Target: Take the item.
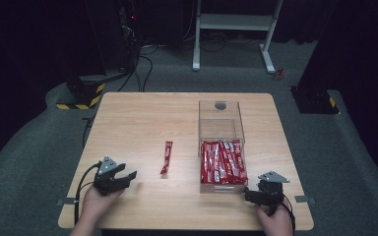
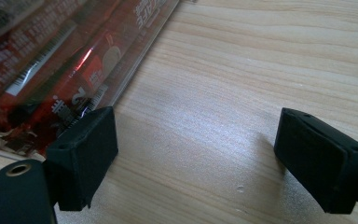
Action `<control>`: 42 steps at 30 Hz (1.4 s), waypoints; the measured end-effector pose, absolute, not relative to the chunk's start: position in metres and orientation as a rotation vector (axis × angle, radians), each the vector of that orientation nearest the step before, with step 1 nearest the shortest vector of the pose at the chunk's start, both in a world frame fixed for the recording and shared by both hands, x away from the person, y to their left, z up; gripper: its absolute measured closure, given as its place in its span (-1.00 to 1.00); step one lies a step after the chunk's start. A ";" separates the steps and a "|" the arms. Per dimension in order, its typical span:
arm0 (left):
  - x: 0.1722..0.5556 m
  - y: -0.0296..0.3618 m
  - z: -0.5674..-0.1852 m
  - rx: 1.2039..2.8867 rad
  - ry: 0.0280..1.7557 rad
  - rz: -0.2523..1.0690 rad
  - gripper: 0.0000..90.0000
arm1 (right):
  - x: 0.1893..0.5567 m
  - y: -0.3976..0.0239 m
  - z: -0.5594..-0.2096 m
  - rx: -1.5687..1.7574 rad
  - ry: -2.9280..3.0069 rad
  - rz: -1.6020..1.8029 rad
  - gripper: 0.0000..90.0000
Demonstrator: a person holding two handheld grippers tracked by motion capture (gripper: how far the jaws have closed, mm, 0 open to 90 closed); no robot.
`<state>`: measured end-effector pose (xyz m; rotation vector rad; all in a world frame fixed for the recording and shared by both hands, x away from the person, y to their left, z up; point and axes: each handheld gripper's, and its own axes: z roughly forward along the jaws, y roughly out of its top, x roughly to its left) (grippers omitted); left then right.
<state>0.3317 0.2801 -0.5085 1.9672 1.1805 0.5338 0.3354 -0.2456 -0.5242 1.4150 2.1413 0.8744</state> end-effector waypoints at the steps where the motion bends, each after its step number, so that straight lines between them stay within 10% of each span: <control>1: 0.330 0.283 -0.509 1.975 1.183 0.536 -0.13 | 0.335 -0.246 -0.524 1.415 2.141 0.875 -0.71; 26: 0.305 0.313 -0.530 2.013 1.275 0.560 -0.65 | 0.335 -0.246 -0.524 1.415 2.141 0.875 -0.71; 42: 0.305 0.313 -0.530 2.007 1.282 0.566 -0.65 | 0.335 -0.246 -0.524 1.415 2.141 0.875 -0.71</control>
